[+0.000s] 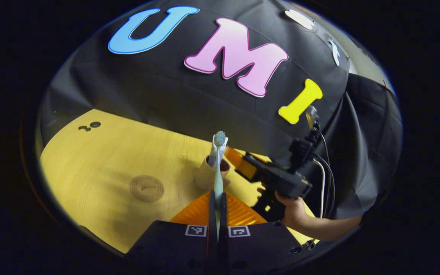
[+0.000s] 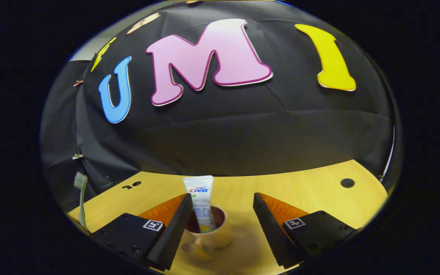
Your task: Put the toothbrush and toothpaste on the desktop into the cup, then pick up the cup and place it on the coaster on the desktop.
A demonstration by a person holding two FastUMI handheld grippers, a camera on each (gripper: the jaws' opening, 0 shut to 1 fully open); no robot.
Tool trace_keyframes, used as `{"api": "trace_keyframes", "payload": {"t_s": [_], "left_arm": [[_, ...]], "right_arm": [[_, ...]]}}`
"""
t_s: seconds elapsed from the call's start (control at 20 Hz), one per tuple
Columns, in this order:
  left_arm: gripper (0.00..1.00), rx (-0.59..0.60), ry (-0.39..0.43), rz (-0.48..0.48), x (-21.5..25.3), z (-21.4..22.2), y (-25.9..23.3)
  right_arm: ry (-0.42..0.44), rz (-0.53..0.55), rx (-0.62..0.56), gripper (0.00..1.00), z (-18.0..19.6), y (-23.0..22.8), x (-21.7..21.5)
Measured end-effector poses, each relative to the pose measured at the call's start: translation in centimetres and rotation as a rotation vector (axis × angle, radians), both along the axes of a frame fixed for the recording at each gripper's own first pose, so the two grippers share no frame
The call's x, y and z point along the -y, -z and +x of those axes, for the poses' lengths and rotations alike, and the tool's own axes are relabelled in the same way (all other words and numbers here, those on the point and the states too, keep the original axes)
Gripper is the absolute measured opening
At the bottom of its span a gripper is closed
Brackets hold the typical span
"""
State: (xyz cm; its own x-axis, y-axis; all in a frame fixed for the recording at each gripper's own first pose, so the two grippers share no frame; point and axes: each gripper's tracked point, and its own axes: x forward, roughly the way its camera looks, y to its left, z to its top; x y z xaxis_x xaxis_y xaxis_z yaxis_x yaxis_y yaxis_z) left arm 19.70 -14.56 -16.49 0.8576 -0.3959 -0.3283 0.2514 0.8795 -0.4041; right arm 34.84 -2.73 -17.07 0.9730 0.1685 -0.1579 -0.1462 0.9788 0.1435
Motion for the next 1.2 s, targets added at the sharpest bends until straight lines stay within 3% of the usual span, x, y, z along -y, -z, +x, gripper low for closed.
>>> {"api": "trace_keyframes", "payload": {"t_s": [0.15, 0.4, 0.85, 1.2], "left_arm": [[0.06, 0.104, 0.006, -0.055, 1.2, 3.1, -3.3], [0.06, 0.335, 0.068, -0.049, 2.9, 7.7, -8.5], [0.06, 0.437, 0.053, -0.018, 5.0, 15.1, -4.2], [0.07, 0.471, 0.033, 0.060, 6.4, 17.0, -0.5]], "right_arm": [[0.047, 0.015, -0.031, 0.98, -2.4, -0.1, 2.7], [0.121, -0.040, -0.027, 0.98, -4.0, -0.8, 8.1], [0.243, -0.048, -0.109, 0.98, -5.7, 2.3, 15.0], [0.266, -0.024, -0.121, 0.98, -6.2, 3.1, 16.1]]}}
